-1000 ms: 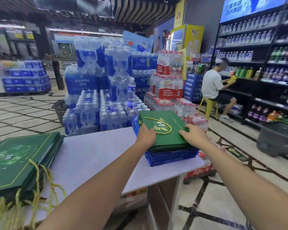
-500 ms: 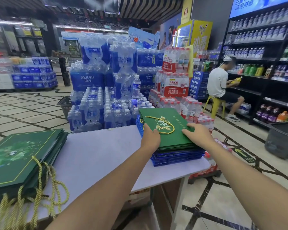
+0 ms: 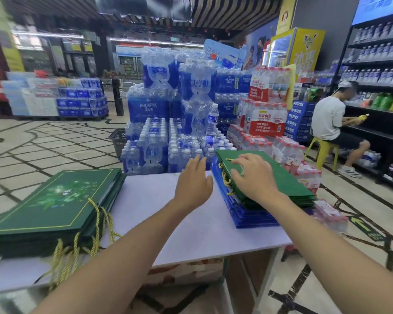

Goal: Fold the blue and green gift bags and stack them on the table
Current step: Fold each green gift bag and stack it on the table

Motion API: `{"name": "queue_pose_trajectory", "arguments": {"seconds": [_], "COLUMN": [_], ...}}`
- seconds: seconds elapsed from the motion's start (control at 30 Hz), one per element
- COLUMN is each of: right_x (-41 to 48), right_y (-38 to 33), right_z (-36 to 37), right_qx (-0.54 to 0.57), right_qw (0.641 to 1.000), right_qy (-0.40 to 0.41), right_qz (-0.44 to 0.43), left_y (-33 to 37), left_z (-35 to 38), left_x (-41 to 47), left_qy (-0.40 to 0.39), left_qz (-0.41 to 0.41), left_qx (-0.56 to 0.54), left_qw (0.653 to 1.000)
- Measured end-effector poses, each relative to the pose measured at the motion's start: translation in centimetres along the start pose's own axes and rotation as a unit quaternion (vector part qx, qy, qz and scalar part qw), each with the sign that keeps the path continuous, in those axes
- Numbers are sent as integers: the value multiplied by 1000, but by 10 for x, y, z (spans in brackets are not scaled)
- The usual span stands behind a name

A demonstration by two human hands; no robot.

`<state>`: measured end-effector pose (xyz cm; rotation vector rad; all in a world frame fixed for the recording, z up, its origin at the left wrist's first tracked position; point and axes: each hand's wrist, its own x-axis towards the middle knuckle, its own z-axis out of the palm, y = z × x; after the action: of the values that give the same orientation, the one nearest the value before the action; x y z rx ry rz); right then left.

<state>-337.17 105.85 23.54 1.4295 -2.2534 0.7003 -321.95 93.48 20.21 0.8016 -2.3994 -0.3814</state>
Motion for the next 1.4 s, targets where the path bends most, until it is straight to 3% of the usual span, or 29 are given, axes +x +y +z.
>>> {"name": "queue_pose_trajectory", "arguments": {"seconds": [0.13, 0.3, 0.37, 0.47, 0.57, 0.87, 1.1, 1.27, 1.4], "right_x": [-6, -28, -40, -52, -51, -54, -56, -63, -64], "right_y": [-66, -112, -112, -111, -114, -110, -107, -102, -97], "right_z": [40, 104, 125, 142, 145, 148, 141, 138, 138], "right_qx": [92, 133, 113, 67, 51, 106, 171, 101, 57], "right_qw": [992, 980, 977, 976, 979, 977, 983, 992, 992], "right_qy": [5, -138, -179, -204, -195, -181, 28, -73, -113], "right_qz": [-81, -63, -37, -29, -33, -33, -65, -37, -10], "left_y": [-62, -142, -167, -196, -207, -176, -125, -109, -122], "left_z": [-47, -117, -140, -160, -160, -127, -82, -49, -41], "left_x": [-20, -50, -64, -84, -94, -75, -65, -72, -76], "left_qy": [22, 33, 1, -107, -175, -196, -277, -299, -259], "left_qz": [-2, -70, -159, -318, -356, -249, -7, 115, 64], "left_qx": [141, 252, 252, 218, 219, 205, 203, 205, 193], "left_qw": [990, 965, 955, 917, 892, 926, 939, 925, 944]}}
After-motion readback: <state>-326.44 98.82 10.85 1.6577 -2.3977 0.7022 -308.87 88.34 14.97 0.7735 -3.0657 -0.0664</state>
